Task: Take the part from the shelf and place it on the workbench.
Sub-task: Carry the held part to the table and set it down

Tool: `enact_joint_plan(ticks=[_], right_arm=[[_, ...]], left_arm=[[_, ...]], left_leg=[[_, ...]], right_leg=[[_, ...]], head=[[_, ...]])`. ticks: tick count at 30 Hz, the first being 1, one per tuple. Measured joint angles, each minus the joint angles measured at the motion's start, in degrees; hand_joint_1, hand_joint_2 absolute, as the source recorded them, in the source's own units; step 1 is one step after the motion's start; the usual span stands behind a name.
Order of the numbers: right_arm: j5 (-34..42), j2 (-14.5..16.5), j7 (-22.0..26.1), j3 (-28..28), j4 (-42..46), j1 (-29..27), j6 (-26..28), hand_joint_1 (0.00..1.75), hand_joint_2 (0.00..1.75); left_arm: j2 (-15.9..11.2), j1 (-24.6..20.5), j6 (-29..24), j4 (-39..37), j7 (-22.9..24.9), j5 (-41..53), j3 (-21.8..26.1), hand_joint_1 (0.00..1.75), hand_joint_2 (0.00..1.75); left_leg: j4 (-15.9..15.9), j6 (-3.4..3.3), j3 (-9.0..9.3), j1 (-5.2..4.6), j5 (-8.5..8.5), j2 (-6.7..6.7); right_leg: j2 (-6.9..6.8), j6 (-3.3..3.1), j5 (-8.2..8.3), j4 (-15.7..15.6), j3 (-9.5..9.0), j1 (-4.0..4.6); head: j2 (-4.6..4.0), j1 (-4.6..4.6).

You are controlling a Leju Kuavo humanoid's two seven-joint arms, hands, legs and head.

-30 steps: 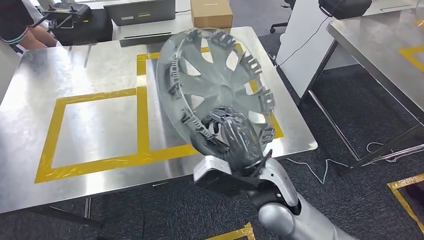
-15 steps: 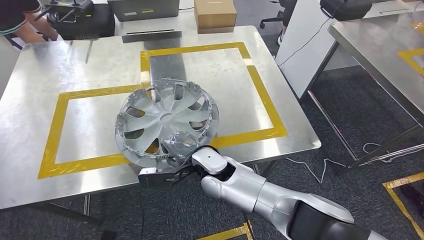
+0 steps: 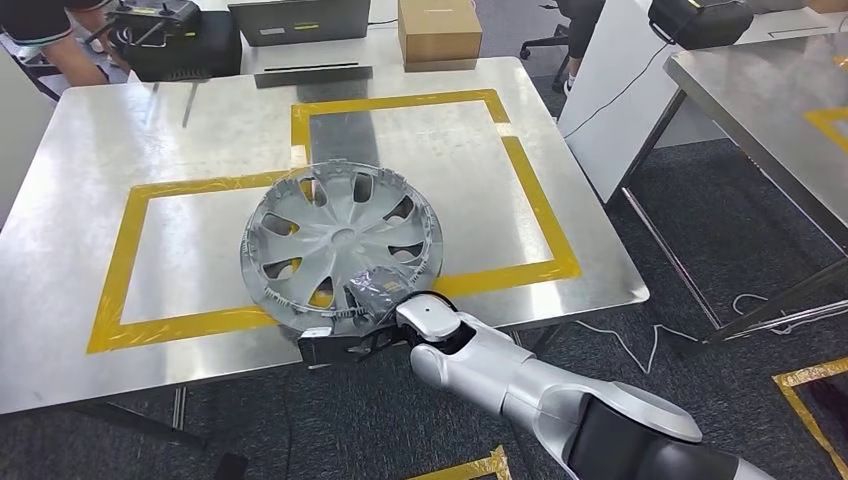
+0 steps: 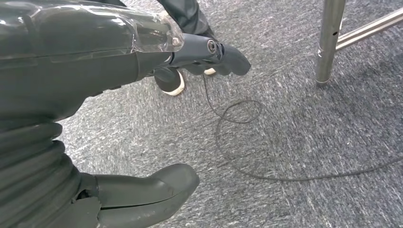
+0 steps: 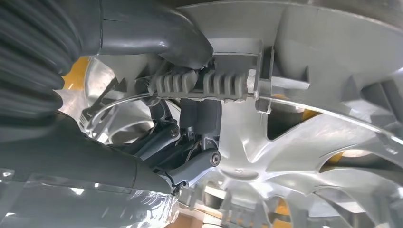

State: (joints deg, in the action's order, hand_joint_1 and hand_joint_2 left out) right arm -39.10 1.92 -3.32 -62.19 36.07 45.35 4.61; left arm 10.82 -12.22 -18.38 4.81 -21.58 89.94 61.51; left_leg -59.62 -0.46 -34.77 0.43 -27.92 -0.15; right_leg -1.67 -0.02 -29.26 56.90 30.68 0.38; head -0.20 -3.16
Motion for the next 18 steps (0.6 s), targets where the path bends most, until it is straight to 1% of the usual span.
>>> enact_joint_plan(ticks=[5,9,13,15,18], right_arm=[[-0.11,-0.64,-2.25,-0.57,-1.27,1.74,0.75,1.75,1.75],[-0.29,-1.68,-2.85,-0.61,-2.45,3.24,0.82,1.75,1.75],[-0.85,-2.36,-5.01,-0.61,-3.25,3.99,2.78,1.75,1.75],[-1.08,-3.01,-6.07,-0.6,-3.62,5.12,3.81,1.75,1.75],[-1.2,-4.01,-6.6,-0.51,-4.13,7.75,3.96,1.75,1.75]], left_arm=[[0.0,0.09,0.48,0.02,0.46,-0.01,-0.88,0.0,1.75],[0.01,0.22,0.69,0.03,0.54,0.0,-1.37,0.0,1.75],[0.02,0.3,0.9,0.04,0.55,0.0,-2.05,0.0,1.75],[0.02,0.32,1.12,0.04,0.62,0.0,-2.34,0.0,1.75],[0.02,0.42,1.4,0.04,1.14,-0.01,-2.82,0.0,1.75]], left_leg=[[0.0,-0.01,0.09,0.04,0.04,0.25],[0.01,-0.05,0.07,0.05,0.12,0.42],[0.0,-0.05,0.05,0.04,0.12,0.38],[0.0,-0.06,0.0,0.03,0.12,0.39],[0.0,-0.07,-0.03,0.03,0.13,0.38]], right_leg=[[-0.08,0.03,-0.01,0.01,-0.04,0.02],[-0.25,0.05,-0.02,0.03,-0.12,0.02],[-0.21,0.06,0.0,0.04,-0.16,0.02],[-0.23,0.08,0.01,0.04,-0.14,0.01],[-0.29,0.08,0.01,0.04,-0.12,0.01]], head=[[0.0,0.16],[0.0,0.15],[0.01,0.16],[0.01,0.19],[0.01,0.18]])
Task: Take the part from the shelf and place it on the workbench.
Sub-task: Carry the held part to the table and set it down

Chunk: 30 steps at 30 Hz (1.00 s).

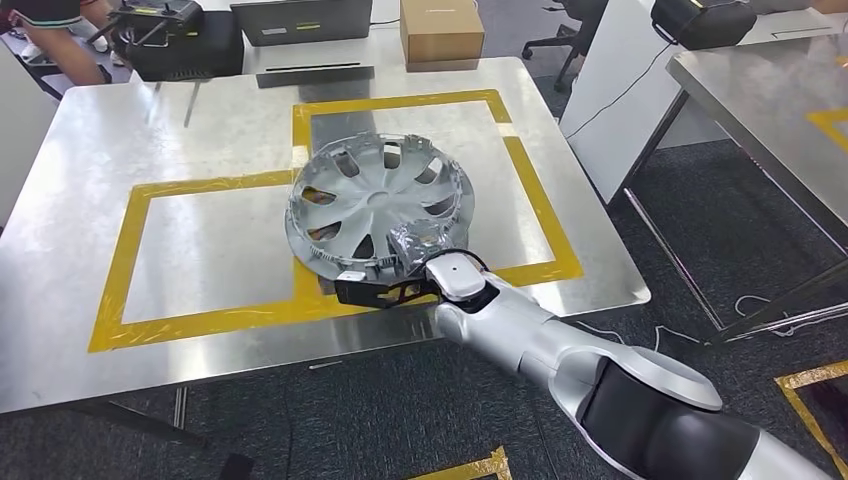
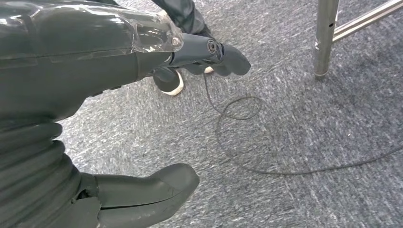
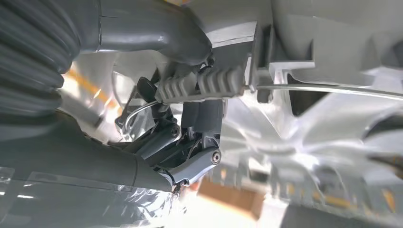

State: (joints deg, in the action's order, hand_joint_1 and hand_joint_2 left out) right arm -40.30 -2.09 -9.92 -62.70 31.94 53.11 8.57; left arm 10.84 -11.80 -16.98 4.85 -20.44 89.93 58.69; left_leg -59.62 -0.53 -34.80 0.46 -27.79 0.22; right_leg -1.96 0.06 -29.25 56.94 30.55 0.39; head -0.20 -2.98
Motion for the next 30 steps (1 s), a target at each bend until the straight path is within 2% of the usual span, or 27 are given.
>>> enact_joint_plan(ticks=[4,13,26,30], right_arm=[[-0.2,-0.78,-0.15,0.04,-0.64,1.26,-0.47,1.75,1.75],[-0.56,-0.91,0.43,-0.08,-1.42,-1.91,0.11,1.75,1.75],[-0.4,-0.97,0.67,-0.05,-1.68,-2.65,-0.1,1.75,1.75],[-0.21,-1.22,0.68,-0.02,-1.65,-3.04,0.07,0.0,1.75]], left_arm=[[-0.02,0.16,0.36,0.0,0.21,0.01,-0.64,0.0,1.75],[-0.02,0.46,1.06,0.0,0.24,-0.01,-1.07,0.0,1.75],[-0.02,0.62,1.71,0.0,0.26,-0.23,-2.2,0.0,1.75],[-0.03,0.61,2.81,0.0,0.22,-0.82,-2.21,0.0,1.75]], left_leg=[[0.0,-0.02,-0.01,0.0,-0.04,-0.14],[0.01,-0.07,0.02,0.0,-0.12,-0.21],[0.03,-0.07,0.06,0.0,-0.12,-0.26],[0.03,-0.08,0.07,-0.01,-0.13,-0.23]], right_leg=[[0.12,0.0,0.0,0.0,0.0,0.0],[0.13,0.14,-0.1,-0.01,0.02,0.01],[0.14,0.14,-0.1,-0.01,0.01,0.0],[0.14,0.14,-0.1,-0.02,0.0,-0.01]], head=[[0.0,-0.05],[0.0,0.01],[0.0,-0.01],[0.0,-0.03]])
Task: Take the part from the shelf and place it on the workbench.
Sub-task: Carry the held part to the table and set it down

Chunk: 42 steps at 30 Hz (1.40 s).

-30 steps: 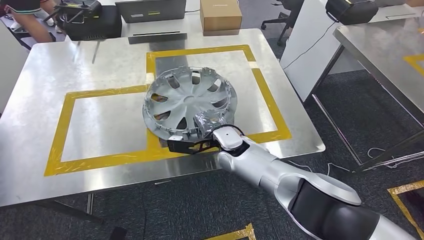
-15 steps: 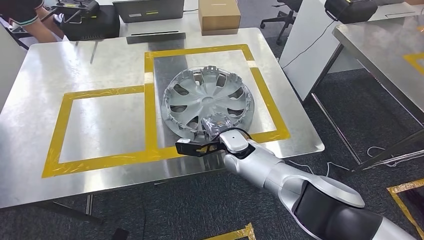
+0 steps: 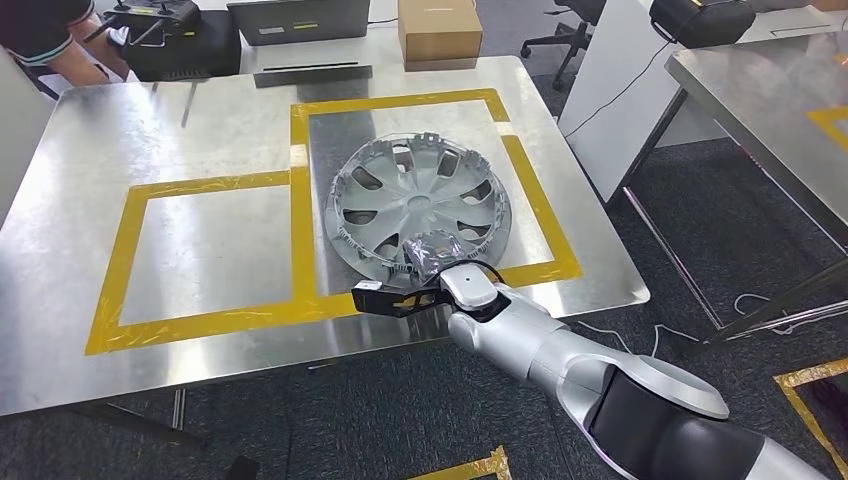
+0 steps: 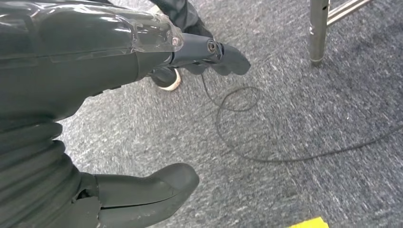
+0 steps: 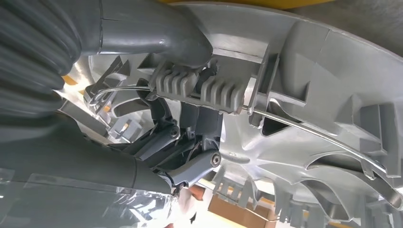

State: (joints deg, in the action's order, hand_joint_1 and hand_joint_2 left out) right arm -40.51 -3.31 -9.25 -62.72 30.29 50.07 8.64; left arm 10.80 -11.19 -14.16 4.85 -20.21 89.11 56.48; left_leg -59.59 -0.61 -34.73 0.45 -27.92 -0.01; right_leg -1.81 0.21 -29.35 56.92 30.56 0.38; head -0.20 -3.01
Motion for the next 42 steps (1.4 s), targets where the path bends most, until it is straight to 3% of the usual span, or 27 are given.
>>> enact_joint_plan(ticks=[7,11,17,25,28,35,39,42], right_arm=[[1.75,-0.54,1.21,0.61,1.58,-1.02,2.8,0.0,1.75],[9.73,-0.65,5.56,2.77,5.5,-3.09,7.23,0.0,1.75],[21.9,-0.86,9.35,7.12,21.95,-9.71,9.23,0.0,1.75],[26.3,-3.68,10.82,11.84,40.95,-15.39,9.91,0.0,1.75],[32.31,-4.87,14.88,13.85,47.01,-18.75,10.92,0.0,1.75],[59.24,-8.84,30.58,23.59,71.47,-35.0,8.23,0.0,1.75],[63.36,-9.51,35.51,28.76,82.42,-43.52,5.24,0.0,1.75],[63.35,-9.66,36.58,31.26,88.16,-46.76,4.71,0.0,1.75]], left_arm=[[-0.01,0.0,0.42,0.0,0.02,-0.13,0.0,0.0,1.75],[-0.07,0.01,0.1,0.0,0.01,-0.03,0.02,0.0,1.75],[-0.25,0.18,-0.77,0.0,-0.74,-0.68,0.08,0.0,1.75],[-0.6,0.81,-1.36,0.0,-1.39,-1.31,0.32,0.0,1.75],[-0.71,1.02,-2.08,0.0,-2.12,-2.17,0.53,0.0,1.75],[-1.67,3.05,-4.08,0.0,-3.3,-3.28,2.01,0.0,1.75],[-2.21,3.34,-4.56,0.0,-3.54,-3.38,2.91,0.0,1.75],[-2.44,3.5,-4.81,0.0,-3.71,-3.39,3.35,0.0,1.75]], left_leg=[[0.0,0.0,0.02,0.0,0.0,0.03],[0.0,0.0,0.01,0.01,0.0,-0.06],[0.01,0.04,0.02,0.03,-0.03,-0.13],[0.02,0.12,0.04,0.02,-0.1,0.1],[0.01,0.11,0.08,0.02,-0.1,0.4],[0.0,0.13,0.09,-0.03,-0.26,1.38],[0.01,0.09,0.09,-0.05,-0.34,1.53],[0.01,0.1,0.16,-0.05,-0.39,1.16]], right_leg=[[0.0,0.0,0.0,0.0,-0.02,0.01],[0.01,0.01,0.01,0.01,-0.05,0.02],[0.01,0.01,-0.08,0.01,-0.01,0.04],[0.05,0.06,-0.13,0.0,0.0,0.01],[-0.05,0.06,-0.14,-0.01,-0.01,0.0],[-0.69,0.38,-0.52,-0.08,-0.08,-0.13],[-0.9,0.51,-0.68,-0.09,-0.19,-0.15],[-0.74,0.52,-0.69,-0.09,-0.2,-0.15]], head=[[0.0,0.04],[0.0,0.05],[0.0,0.11],[0.0,0.06],[0.0,0.08],[0.0,0.01],[0.0,0.0],[0.0,0.07]])
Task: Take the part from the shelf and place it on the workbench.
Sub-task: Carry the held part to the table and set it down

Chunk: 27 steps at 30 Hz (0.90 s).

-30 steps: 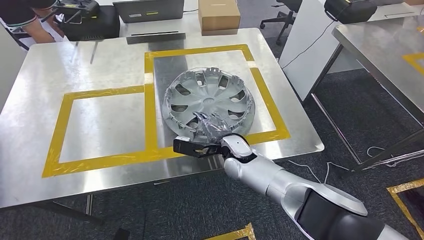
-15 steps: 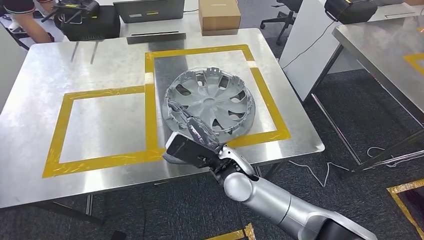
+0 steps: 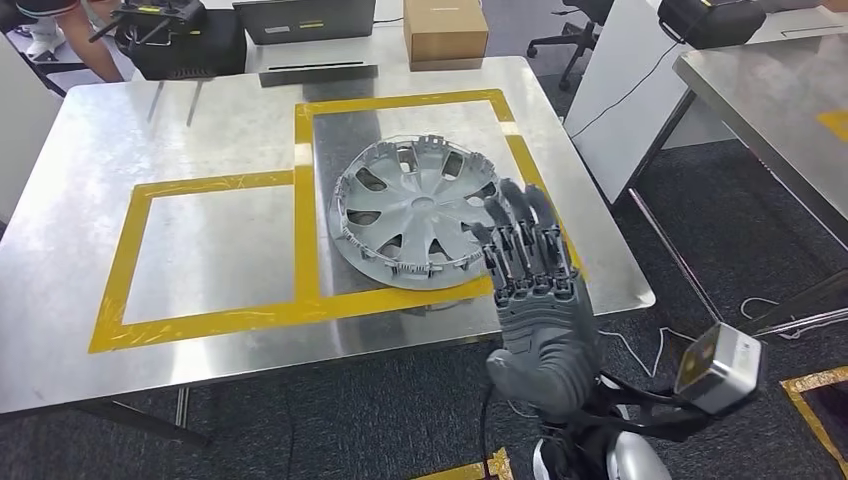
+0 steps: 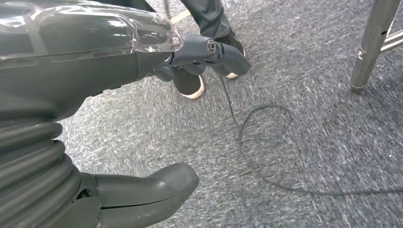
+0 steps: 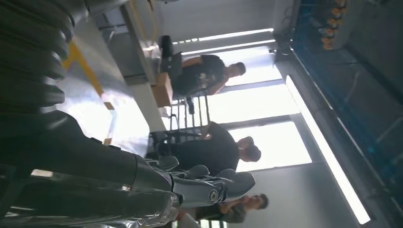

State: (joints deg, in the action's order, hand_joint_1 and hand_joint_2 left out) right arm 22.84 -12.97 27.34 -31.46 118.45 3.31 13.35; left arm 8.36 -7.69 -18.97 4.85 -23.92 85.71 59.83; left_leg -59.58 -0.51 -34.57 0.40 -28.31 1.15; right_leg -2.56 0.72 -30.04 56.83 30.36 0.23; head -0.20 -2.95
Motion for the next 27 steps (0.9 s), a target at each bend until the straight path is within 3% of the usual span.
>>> enact_joint_plan(ticks=[1,5,21,27], right_arm=[[0.2,-0.04,0.0,0.46,1.22,-0.82,-0.14,0.0,1.75],[2.45,-0.28,-0.86,1.51,3.56,-2.86,-1.05,0.0,1.75],[5.39,-3.64,-0.61,3.99,4.68,-8.71,1.27,0.0,1.75],[6.6,-3.69,-0.22,4.47,4.99,-9.19,1.11,0.0,1.75]], left_arm=[[-0.03,-0.01,-0.04,0.0,-0.05,-0.07,0.12,0.0,1.75],[-0.09,-0.04,-0.07,0.0,-0.03,-1.23,1.04,0.0,0.0],[-1.7,-0.62,-2.06,0.02,1.67,-6.66,7.96,0.0,0.0],[-2.17,-0.69,-2.92,0.02,1.53,-6.84,9.65,0.0,0.0]], left_leg=[[0.0,-0.01,0.03,0.0,-0.01,-0.11],[0.01,-0.02,0.12,0.0,-0.05,-0.6],[-0.02,-0.34,0.32,-0.37,-0.38,-1.2],[0.03,-1.05,0.54,-0.85,-0.45,-1.34]], right_leg=[[0.05,0.0,0.0,0.0,-0.01,0.0],[0.31,-0.01,0.0,0.0,-0.03,0.0],[0.76,0.17,0.06,-0.06,-0.21,-0.26],[0.76,0.85,0.17,-0.17,-0.56,-0.76]], head=[[0.0,0.03],[0.0,0.05],[0.0,0.14],[0.0,0.27]])
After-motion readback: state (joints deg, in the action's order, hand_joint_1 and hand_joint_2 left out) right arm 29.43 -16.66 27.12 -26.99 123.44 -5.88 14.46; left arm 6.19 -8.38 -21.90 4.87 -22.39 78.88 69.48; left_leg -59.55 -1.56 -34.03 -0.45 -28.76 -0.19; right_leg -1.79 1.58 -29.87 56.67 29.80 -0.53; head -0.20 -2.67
